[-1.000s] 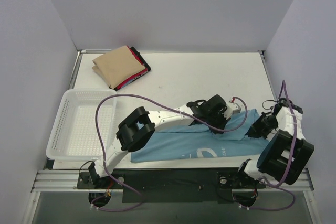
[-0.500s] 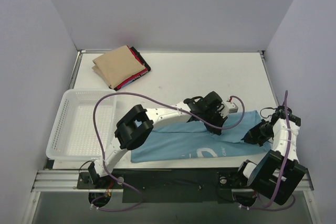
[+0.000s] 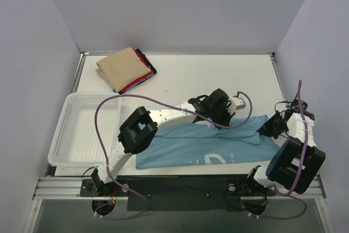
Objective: Fold and stack the t-shirts
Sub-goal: Fold the other side of the tshirt into a rectangle
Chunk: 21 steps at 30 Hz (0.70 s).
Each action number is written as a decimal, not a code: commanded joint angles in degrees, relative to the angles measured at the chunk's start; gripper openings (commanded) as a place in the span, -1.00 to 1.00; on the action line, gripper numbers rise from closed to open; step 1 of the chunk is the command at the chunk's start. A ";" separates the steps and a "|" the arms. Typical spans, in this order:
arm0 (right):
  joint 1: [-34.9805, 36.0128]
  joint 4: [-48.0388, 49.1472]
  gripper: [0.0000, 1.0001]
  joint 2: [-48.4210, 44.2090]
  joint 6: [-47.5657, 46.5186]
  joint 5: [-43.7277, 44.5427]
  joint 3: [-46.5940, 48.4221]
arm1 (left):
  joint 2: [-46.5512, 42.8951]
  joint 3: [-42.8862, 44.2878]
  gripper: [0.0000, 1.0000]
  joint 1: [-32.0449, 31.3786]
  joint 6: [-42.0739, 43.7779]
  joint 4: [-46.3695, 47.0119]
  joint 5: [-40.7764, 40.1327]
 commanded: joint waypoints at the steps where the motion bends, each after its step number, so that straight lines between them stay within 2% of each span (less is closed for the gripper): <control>1: 0.41 11.07 -1.00 -4.93 -1.44 -1.76 -3.54 | -0.80 1.51 -1.00 -0.15 2.48 2.84 -6.27; 5: 0.76 16.11 -1.00 -5.39 -2.14 -2.64 -6.45 | -0.01 1.78 -1.00 -0.06 4.76 3.45 -9.27; 21: 1.29 13.48 -0.97 4.99 -1.88 -1.59 -1.27 | 2.98 3.45 -0.98 -1.12 7.92 3.54 -15.16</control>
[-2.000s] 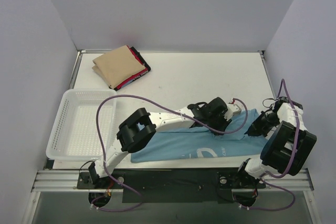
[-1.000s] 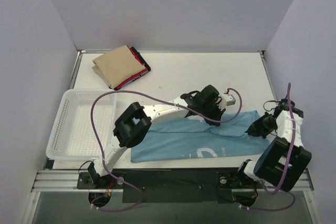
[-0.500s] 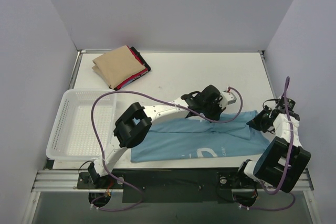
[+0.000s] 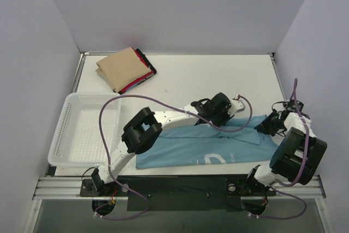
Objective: Fold and stack the t-shirts
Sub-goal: Fold the other side of the tshirt into a rectangle
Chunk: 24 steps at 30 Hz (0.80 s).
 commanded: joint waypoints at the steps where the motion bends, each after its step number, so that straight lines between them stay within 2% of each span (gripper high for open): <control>1: 0.24 -1.87 -0.91 0.97 -0.96 1.89 3.54 | 0.14 3.69 -0.75 -0.37 2.46 1.49 -3.38; 2: 0.24 -2.65 -0.88 1.06 -1.40 2.41 3.81 | 0.23 4.30 -0.56 -0.37 3.07 1.14 -3.55; 3: 0.16 -3.53 -0.74 1.06 -1.49 4.42 4.86 | 0.23 4.66 -0.10 -0.37 3.78 0.87 -3.64; 5: 0.16 -6.08 -0.52 0.53 -2.89 8.19 6.96 | 0.14 6.32 0.25 -0.29 4.83 -0.44 -4.52; 6: 0.16 -8.00 -0.48 -0.34 -3.68 11.09 7.85 | 0.05 8.07 0.32 -0.29 5.36 -1.75 -5.22; 7: 0.24 -8.63 -0.28 -1.05 -4.04 12.34 9.07 | -0.12 8.87 0.36 -0.20 6.06 -2.46 -5.66; 8: 0.33 -9.94 -0.21 -2.88 -4.39 14.70 9.87 | -0.21 10.97 0.38 -0.11 6.16 -4.38 -6.45; 10: 0.68 -12.05 -0.17 -5.87 -3.00 17.26 11.10 | -0.47 14.39 0.39 -0.11 5.89 -7.37 -6.46; 11: 0.86 -12.24 -0.23 -6.93 -2.20 17.36 10.85 | -0.65 15.63 0.38 -0.11 5.37 -8.35 -5.41; 13: 2.52 -13.20 -0.48 -10.27 1.22 16.84 9.62 | -0.56 18.54 0.09 -0.46 3.80 -11.25 -1.04; 14: 2.96 -13.21 -0.77 -12.20 3.58 14.92 8.92 | -0.56 18.63 -0.22 -0.81 2.91 -11.78 1.17; 15: 3.40 -12.77 -0.90 -12.91 5.00 13.68 7.00 | -0.48 17.42 -0.37 -0.81 0.82 -11.70 7.37; 16: 3.67 -12.42 -1.00 -13.44 7.62 11.32 4.54 | -0.21 16.45 -0.61 -0.90 -0.60 -10.04 10.65; 18: 3.85 -11.01 -1.00 -12.66 10.44 7.54 1.11 | 0.14 12.14 -0.80 -1.08 -2.46 -6.54 16.12; 20: 3.85 -10.83 -1.00 -10.73 11.95 6.81 -1.01 | 0.75 8.62 -0.82 -1.17 -5.00 -3.97 16.92; 24: 2.97 -10.57 -1.00 -6.08 11.96 9.35 -3.21 | 2.24 4.14 -0.83 -0.64 -5.01 -0.63 13.07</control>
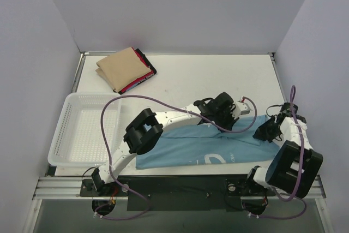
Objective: Fold and stack the t-shirts
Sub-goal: Fold the other side of the tshirt into a rectangle
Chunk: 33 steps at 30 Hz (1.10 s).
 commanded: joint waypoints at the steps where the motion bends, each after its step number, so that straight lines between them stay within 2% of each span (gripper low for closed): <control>1: -1.86 -1.54 -1.00 6.34 2.28 1.40 -2.13 | 1.81 -3.32 -0.84 0.43 -2.08 4.90 -0.55; 6: -5.90 -3.29 -1.00 14.18 -1.77 5.89 1.12 | 3.58 -2.89 -0.88 0.70 1.26 3.42 -2.77; 10: -6.70 -3.74 -1.00 12.17 -0.02 6.42 0.95 | 2.78 -1.57 -0.86 1.57 2.32 -0.44 -0.32; 12: -6.88 -4.17 -1.00 11.03 0.51 6.60 1.56 | 2.52 0.00 -0.77 1.93 3.28 -2.73 1.26; 14: -6.97 -5.31 -1.00 10.50 0.34 6.51 3.58 | 2.08 2.90 -0.64 2.19 4.86 -5.19 2.67; 18: -6.79 -6.72 -1.00 7.78 0.78 5.63 9.55 | 1.38 11.85 -0.13 2.98 7.15 -13.44 6.97; 19: -6.62 -6.90 -1.00 6.64 0.78 5.72 11.82 | 0.94 13.36 0.06 3.16 7.15 -14.50 7.51; 20: -6.44 -6.73 -1.00 6.37 0.43 6.33 13.07 | 0.67 16.51 0.13 3.77 7.33 -16.60 8.30; 22: -6.35 -6.29 -0.56 6.80 -1.06 5.99 16.32 | 0.06 20.30 0.22 4.73 7.77 -19.68 8.57; 23: -6.35 -6.03 -0.21 8.11 -1.76 5.37 18.24 | -0.55 21.36 0.23 5.35 8.47 -20.74 8.57; 25: -6.26 -5.93 0.01 11.54 -3.09 4.23 20.79 | -1.52 22.60 0.23 7.28 9.78 -24.52 8.57; 27: -6.09 -5.93 0.10 16.28 -3.88 3.87 22.99 | -2.92 21.99 0.24 10.27 11.36 -28.56 7.17; 30: -4.95 -5.76 0.19 23.04 -4.23 3.61 26.16 | -7.74 14.36 0.27 16.76 12.69 -30.25 6.99; 33: -1.62 -6.11 0.21 28.15 -4.85 3.87 28.54 | -14.25 -0.36 0.31 24.13 14.61 -25.35 7.95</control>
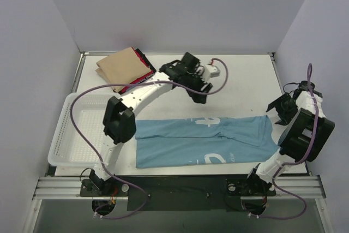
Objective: Fold and stack the t-shirts
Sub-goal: Rotate the tshirt 90 degrees
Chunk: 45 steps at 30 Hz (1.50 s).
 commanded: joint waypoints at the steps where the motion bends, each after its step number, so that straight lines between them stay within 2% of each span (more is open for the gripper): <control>1: 4.34 -3.22 0.20 7.76 -1.68 -0.06 3.76 | -12.44 -15.55 0.32 10.34 4.54 -0.19 1.00; 2: 5.30 -3.57 0.19 8.74 -1.42 0.55 4.11 | -14.30 -20.90 0.33 12.88 7.51 1.04 1.00; 4: 5.66 -3.84 0.02 11.72 -0.63 0.99 5.26 | -20.80 -28.29 0.35 16.14 14.18 -0.69 -0.04; 5: 5.75 -3.93 -0.31 13.30 -0.45 0.91 6.04 | -24.22 -30.16 0.36 17.11 16.92 -2.19 -0.57; 6: 5.75 -4.02 -0.47 14.27 -0.36 0.64 6.57 | -25.82 -33.22 0.36 19.73 21.03 -5.34 -0.66; 7: 6.27 -3.93 -0.70 15.76 -0.36 0.55 7.88 | -28.45 -34.65 0.36 21.50 24.03 -7.28 -0.58; 10: 8.82 -4.02 -0.98 20.68 -0.89 -0.76 14.37 | -34.35 -45.19 0.37 29.50 32.48 -12.38 0.39; 13: 13.99 -4.54 -1.00 27.27 0.16 -3.92 23.07 | -42.85 -55.63 0.38 33.38 48.17 -15.47 -0.05; 15: 17.68 -4.81 -1.00 32.99 2.18 -5.77 31.34 | -46.73 -60.56 0.39 33.74 53.91 -16.00 0.91; 16: 18.75 -5.07 -1.00 37.35 3.93 -6.91 38.41 | -48.93 -62.07 0.40 33.65 55.77 -16.09 1.53; 17: 21.02 -5.33 -1.00 39.31 5.60 -8.22 41.79 | -49.91 -64.52 0.40 33.47 58.40 -15.83 4.23; 20: 24.73 -5.16 -1.00 51.50 10.53 -10.96 62.21 | -52.72 -67.70 0.43 31.28 60.27 -14.43 7.24; 22: 27.62 -3.24 -0.96 57.23 14.57 -13.94 72.18 | -52.99 -69.46 0.44 29.17 61.06 -13.72 6.90; 23: 28.07 0.69 -0.87 58.13 18.06 -15.78 73.97 | -52.99 -70.51 0.44 27.69 61.24 -12.93 6.11; 24: 28.42 3.34 -0.64 57.97 19.66 -16.66 73.03 | -52.99 -70.96 0.44 26.98 61.24 -12.40 5.75; 27: 27.73 18.60 -0.30 49.74 25.47 -16.07 59.63 | -53.17 -73.06 0.44 23.55 60.98 -7.94 4.35; 28: 27.03 20.31 -0.17 48.22 24.96 -15.45 57.58 | -53.17 -74.11 0.45 22.58 61.15 -6.79 4.17; 33: 24.30 20.42 0.19 36.99 13.19 -14.56 54.49 | -52.12 -76.94 0.46 19.85 62.56 -1.25 3.29; 35: 22.63 22.51 0.25 30.68 10.02 -14.92 47.58 | -51.07 -77.38 0.45 18.88 63.09 -1.32 2.59; 37: 19.74 25.77 0.29 24.17 10.62 -13.78 36.36 | -50.45 -77.81 0.44 18.36 64.75 -2.73 1.97; 39: 16.75 25.08 0.28 19.94 10.63 -12.37 28.86 | -50.71 -78.87 0.44 18.27 65.46 -2.56 2.06; 42: 14.02 16.67 0.28 18.24 6.25 -9.12 24.51 | -51.94 -80.80 0.44 18.00 65.81 -0.98 3.20; 45: 13.92 13.21 0.27 20.95 4.30 -11.04 23.37 | -52.12 -82.03 0.44 17.65 66.08 -0.36 3.73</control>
